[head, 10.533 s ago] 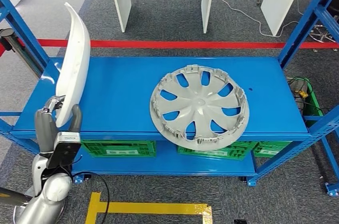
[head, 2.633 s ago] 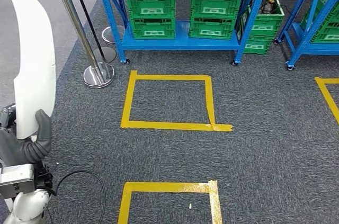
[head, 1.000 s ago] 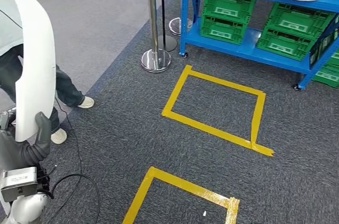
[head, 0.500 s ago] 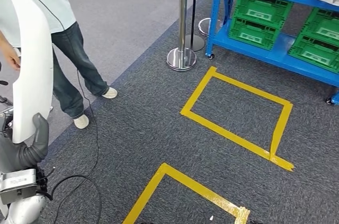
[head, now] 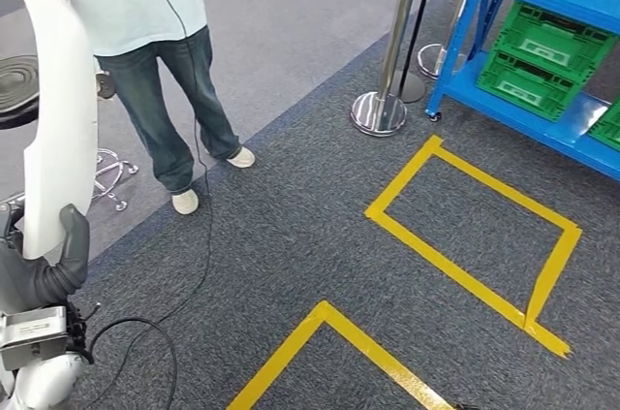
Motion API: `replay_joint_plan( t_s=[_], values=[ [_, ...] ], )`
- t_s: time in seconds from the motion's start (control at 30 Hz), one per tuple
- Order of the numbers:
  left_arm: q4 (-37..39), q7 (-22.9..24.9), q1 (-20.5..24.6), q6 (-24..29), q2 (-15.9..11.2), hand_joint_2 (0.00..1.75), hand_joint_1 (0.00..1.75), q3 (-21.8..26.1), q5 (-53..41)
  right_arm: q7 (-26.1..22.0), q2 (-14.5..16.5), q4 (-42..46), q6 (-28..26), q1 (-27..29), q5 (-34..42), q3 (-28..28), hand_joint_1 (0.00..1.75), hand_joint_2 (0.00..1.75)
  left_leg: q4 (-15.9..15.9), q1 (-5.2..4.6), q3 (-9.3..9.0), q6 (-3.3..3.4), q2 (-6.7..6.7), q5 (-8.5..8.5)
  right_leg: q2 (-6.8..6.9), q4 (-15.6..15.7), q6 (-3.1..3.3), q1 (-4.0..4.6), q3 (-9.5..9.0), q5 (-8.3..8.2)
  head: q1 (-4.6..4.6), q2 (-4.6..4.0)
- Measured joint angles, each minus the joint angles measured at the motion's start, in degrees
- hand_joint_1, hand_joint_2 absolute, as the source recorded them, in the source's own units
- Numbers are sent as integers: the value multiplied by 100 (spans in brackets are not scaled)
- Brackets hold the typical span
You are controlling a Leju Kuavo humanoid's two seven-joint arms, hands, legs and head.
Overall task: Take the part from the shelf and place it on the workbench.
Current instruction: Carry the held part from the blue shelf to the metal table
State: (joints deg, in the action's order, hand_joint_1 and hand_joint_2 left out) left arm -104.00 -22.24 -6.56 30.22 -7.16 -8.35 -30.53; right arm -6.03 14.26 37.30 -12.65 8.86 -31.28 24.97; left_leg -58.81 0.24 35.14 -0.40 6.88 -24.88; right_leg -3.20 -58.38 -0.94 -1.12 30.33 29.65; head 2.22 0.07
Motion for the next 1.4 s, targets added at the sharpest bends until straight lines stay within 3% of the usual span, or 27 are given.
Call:
replay_joint_plan(
  t_s=[0.07, 0.1, 0.13, 0.17, 0.2, 0.23, 0.27, 0.33, 0.37, 0.43, 0.5, 0.53, 0.6, 0.63, 0.7, 0.77, 0.83, 0.9, 0.93, 1.0, 1.07, 1.13, 1.2, 1.23, 1.3, 1.33, 1.4],
  values=[
    [1, 5, 22, -1, -19, 175, 175, -2, -25, -11, 10, -1, -8, -4, 2, 4, 0, 0, -767, 15, 339, -70, -337, -346, 282, 21, 58, -8, -11, -1, 44, 0],
    [2, 10, 40, -2, -28, 175, 175, -3, -37, -18, 14, -1, -13, -13, 2, 5, 0, 0, -770, -2, 295, -73, -634, -393, 484, 26, 60, 7, -31, 17, 67, 0],
    [2, 16, 53, -3, -39, 175, 175, -3, -48, -23, 19, -1, -15, -24, 3, 5, 0, 0, -748, -19, 253, -37, -812, -409, 707, 41, 24, 23, -62, 40, 90, 0],
    [2, 19, 64, -3, -46, 175, 175, -2, -51, -25, 21, -1, -17, -41, 3, 4, 0, 0, -306, -29, 22, 63, -832, -224, 702, -142, -46, 29, -1, 183, 80, 0],
    [2, 21, 71, -4, -52, 175, 175, -1, -54, -24, 24, -1, -17, -45, 3, 1, 0, 0, 84, -49, -174, 167, -779, -105, 629, -533, -115, 37, 193, 345, 72, 0],
    [2, 25, 78, -6, -54, 175, 175, 0, -64, -28, 25, -3, -21, -45, 3, -1, 0, 0, 84, -41, -156, 215, -530, -91, 379, -534, -149, 24, 221, 327, 67, 0],
    [2, 34, 100, -8, -53, 175, 175, -2, -87, -43, 27, -6, -38, -36, 3, 1, 0, 0, -67, -24, -70, 177, -440, -163, 193, -537, -106, 11, 248, 300, 79, 0],
    [4, 57, 133, -12, -48, 175, 175, -9, -135, -80, 30, -13, -78, -12, 3, 7, 0, 0, -785, -11, 301, 12, -460, -486, 194, 60, 25, -6, -18, -21, 130, 0],
    [7, 68, 144, -14, -48, 175, 175, -14, -153, -97, 31, -15, -97, 1, 0, 13, 0, 0, -1217, 5, 523, -53, -586, -661, 366, 71, 75, -3, -39, -21, 152, 0],
    [15, 81, 145, -18, -43, 175, 175, -19, -163, -104, 30, -17, -113, 21, -13, 23, 0, 0, -1551, 35, 690, -79, -619, -688, 533, 70, 74, -1, -61, 6, 154, 0],
    [19, 89, 148, -19, -40, 175, 175, -23, -173, -105, 29, -17, -118, 28, -30, 29, 0, 0, -1043, 46, 434, -71, -701, -338, 672, 70, 55, -1, -107, 43, 154, 0],
    [20, 90, 155, -19, -40, 175, 175, -26, -177, -106, 30, -17, -117, 28, -37, 30, 0, 0, -654, 28, 228, -54, -832, -190, 731, 73, 33, 3, -133, 66, 154, 0],
    [20, 92, 183, -19, -37, 175, 175, -35, -184, -106, 30, -17, -117, 30, -50, 32, 0, 0, -99, -26, -48, 11, -1047, -64, 839, 74, -36, 37, -153, 116, 162, 0],
    [21, 95, 192, -19, -35, 175, 175, -39, -186, -105, 30, -17, -118, 32, -56, 34, 0, 0, -24, -54, -79, 47, -1084, -100, 896, 85, -72, 52, -159, 135, 166, 0],
    [23, 96, 188, -17, -33, 175, 175, -43, -190, -103, 31, -14, -119, 29, -67, 38, 0, 0, 10, -58, -75, 122, -970, -100, 1008, 112, -138, 60, -207, 166, 169, 0],
    [24, 96, 189, -12, -27, 175, 175, -45, -192, -104, 32, -10, -119, 21, -74, 40, 0, 0, 63, -35, -103, 196, -846, -77, 827, -28, -191, 47, -180, 294, 157, 0],
    [25, 96, 206, -8, -19, 175, 175, -49, -193, -104, 31, -9, -119, 26, -77, 46, 0, 0, 93, -22, -120, 256, -732, -64, 475, -614, -207, 39, 123, 578, 136, 0],
    [32, 96, 213, -7, -14, 175, 175, -53, -194, -102, 31, -10, -119, 57, -76, 58, 0, 0, 89, -31, -117, 285, -591, -69, 340, -1318, -200, 42, 546, 789, 130, 0],
    [36, 96, 211, -8, -13, 175, 175, -54, -195, -101, 31, -10, -119, 73, -76, 64, 0, 0, 86, -36, -122, 288, -513, -74, 326, -1467, -196, 43, 680, 755, 131, 0],
    [44, 96, 210, -8, -12, 175, 175, -55, -195, -101, 31, -10, -119, 90, -77, 71, 0, 0, 74, -37, -141, 280, -348, -85, 277, -1143, -178, 42, 650, 375, 130, 0],
    [46, 96, 216, -8, -9, 175, 175, -55, -197, -100, 30, -9, -116, 92, -83, 75, 0, 0, 42, -38, -144, 247, -206, -109, 48, -415, -146, 21, 385, -33, 130, 0],
    [47, 95, 224, -7, -5, 175, 175, -54, -203, -95, 30, -5, -107, 96, -92, 79, 0, 0, 13, -29, -110, 180, -77, -118, -116, -45, -112, 14, 204, -124, 133, 0],
    [49, 95, 214, -4, -8, 175, 175, -55, -209, -91, 32, -1, -99, 100, -98, 81, 0, 0, 16, -5, -77, 103, 34, -100, -34, -3, -60, 26, 149, -114, 135, 0],
    [50, 95, 206, -3, -10, 175, 175, -56, -211, -91, 34, 3, -97, 100, -99, 84, 0, 0, -9, -3, -60, 72, -16, -112, 33, 18, -24, 23, 133, -126, 138, 0],
    [51, 95, 212, -3, -18, 175, 175, -57, -219, -92, 36, 14, -96, 107, -101, 91, 0, 0, -315, -10, 78, 20, -292, -296, 178, 63, 41, 6, 95, -142, 168, 0],
    [52, 95, 218, -3, -19, 175, 175, -60, -221, -92, 36, 20, -96, 114, -101, 93, 0, 0, -639, -8, 227, -7, -460, -469, 256, 70, 61, 12, 80, -135, 184, 0],
    [61, 95, 222, -3, -20, 175, 175, -64, -223, -91, 36, 22, -95, 128, -101, 99, 0, 0, -1370, 18, 577, -56, -593, -785, 421, 70, 80, 24, 65, -113, 196, 0]
  ],
)
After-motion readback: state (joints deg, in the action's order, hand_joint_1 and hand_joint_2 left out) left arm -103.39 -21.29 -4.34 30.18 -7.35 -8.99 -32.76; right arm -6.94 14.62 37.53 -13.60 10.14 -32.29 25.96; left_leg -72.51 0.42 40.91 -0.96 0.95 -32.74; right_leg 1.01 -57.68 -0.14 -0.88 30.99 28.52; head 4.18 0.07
